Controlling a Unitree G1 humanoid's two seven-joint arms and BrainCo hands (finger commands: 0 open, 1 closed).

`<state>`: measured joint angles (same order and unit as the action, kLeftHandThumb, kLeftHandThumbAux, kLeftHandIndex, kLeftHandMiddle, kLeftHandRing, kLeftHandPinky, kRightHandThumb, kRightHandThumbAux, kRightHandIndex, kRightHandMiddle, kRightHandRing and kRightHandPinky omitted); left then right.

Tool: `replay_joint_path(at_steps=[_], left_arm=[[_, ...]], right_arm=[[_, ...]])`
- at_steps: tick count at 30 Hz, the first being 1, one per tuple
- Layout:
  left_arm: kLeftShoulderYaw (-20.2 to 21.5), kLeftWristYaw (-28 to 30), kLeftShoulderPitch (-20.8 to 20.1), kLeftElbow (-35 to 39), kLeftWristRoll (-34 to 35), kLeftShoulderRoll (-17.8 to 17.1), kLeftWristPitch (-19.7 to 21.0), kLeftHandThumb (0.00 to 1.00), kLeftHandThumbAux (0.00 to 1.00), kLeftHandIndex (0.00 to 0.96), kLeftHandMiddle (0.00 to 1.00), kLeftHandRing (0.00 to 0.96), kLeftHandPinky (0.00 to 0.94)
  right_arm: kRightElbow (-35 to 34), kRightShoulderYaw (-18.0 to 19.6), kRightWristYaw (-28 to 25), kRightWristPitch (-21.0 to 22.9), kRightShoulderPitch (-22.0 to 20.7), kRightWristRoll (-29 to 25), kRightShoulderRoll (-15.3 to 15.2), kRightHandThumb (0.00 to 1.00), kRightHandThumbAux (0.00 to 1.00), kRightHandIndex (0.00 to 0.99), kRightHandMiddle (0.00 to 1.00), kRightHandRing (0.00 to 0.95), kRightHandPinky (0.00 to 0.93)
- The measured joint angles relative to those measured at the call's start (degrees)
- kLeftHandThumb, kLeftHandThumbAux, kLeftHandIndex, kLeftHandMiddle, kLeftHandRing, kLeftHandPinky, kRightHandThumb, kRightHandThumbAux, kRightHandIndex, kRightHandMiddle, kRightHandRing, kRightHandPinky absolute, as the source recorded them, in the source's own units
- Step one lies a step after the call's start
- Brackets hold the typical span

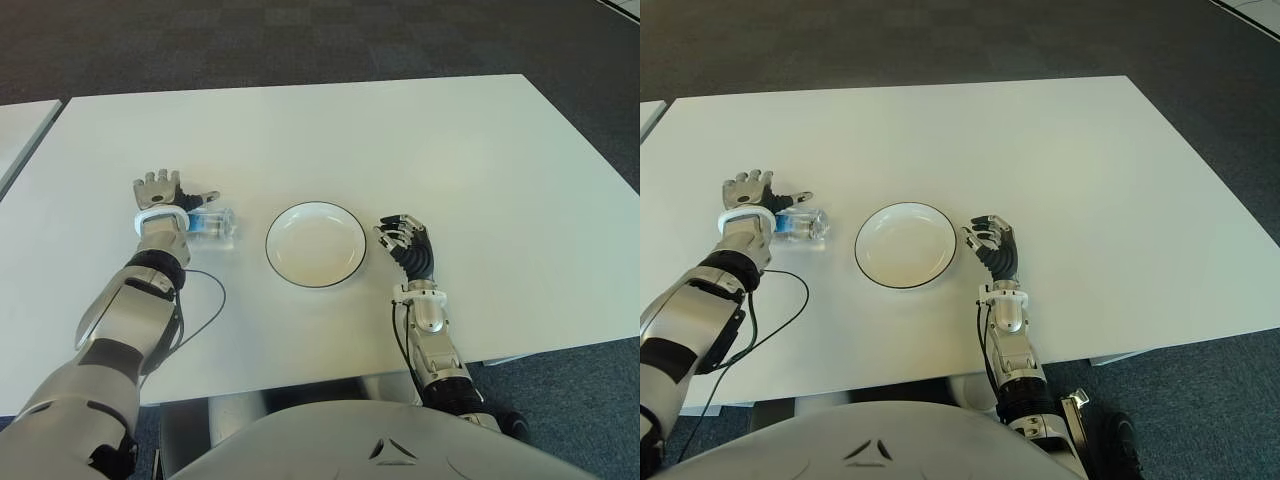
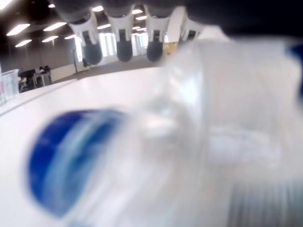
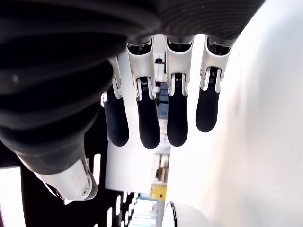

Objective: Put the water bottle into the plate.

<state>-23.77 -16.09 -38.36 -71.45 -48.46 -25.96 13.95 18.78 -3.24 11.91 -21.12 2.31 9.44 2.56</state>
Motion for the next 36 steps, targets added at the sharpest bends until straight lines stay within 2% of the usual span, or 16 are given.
replay_joint_path(at_steps=[7,15,23,27,30,36], left_arm=[[-0.6,-0.08,0.88,1.5,2.23,-1.03,-4.6,0.629,0.152,0.0,0.0,0.0,0.0],[-0.03,-0.16,3.33,6.26,5.2,-5.84,-15.72,0.6,0.148,0.0,0.0,0.0,0.0],[0.22,-1.04,3.33,5.02,6.92,-9.26,-25.96,0.589,0.164,0.0,0.0,0.0,0.0],[0.26,-2.18,3.09,3.76,7.26,-10.96,-29.41,0.581,0.181,0.0,0.0,0.0,0.0],[0.35,-3.16,2.94,3.09,7.45,-12.14,-31.62,0.575,0.206,0.0,0.0,0.0,0.0],[1.76,-6.59,2.38,1.09,9.12,-14.26,-35.83,0.465,0.393,0.0,0.0,0.0,0.0]], right_arm=[[-0.51,-0.04,-0.02,0.07,0.0,0.01,-0.05,0.702,0.737,0.417,0.407,0.382,0.391],[-0.52,-0.05,0.0,0.22,-0.01,0.27,-0.42,0.7,0.737,0.417,0.406,0.388,0.392],[-0.52,-0.26,0.02,0.78,-0.08,0.52,-0.42,0.701,0.737,0.418,0.408,0.388,0.389],[-0.52,-0.27,0.03,0.78,-0.08,0.54,-0.38,0.701,0.737,0.418,0.409,0.386,0.384],[-0.52,-0.27,0.04,0.78,-0.08,0.54,-0.36,0.701,0.737,0.418,0.408,0.385,0.385],[-0.52,-0.28,0.05,0.78,-0.06,0.54,-0.33,0.702,0.737,0.417,0.406,0.386,0.392]])
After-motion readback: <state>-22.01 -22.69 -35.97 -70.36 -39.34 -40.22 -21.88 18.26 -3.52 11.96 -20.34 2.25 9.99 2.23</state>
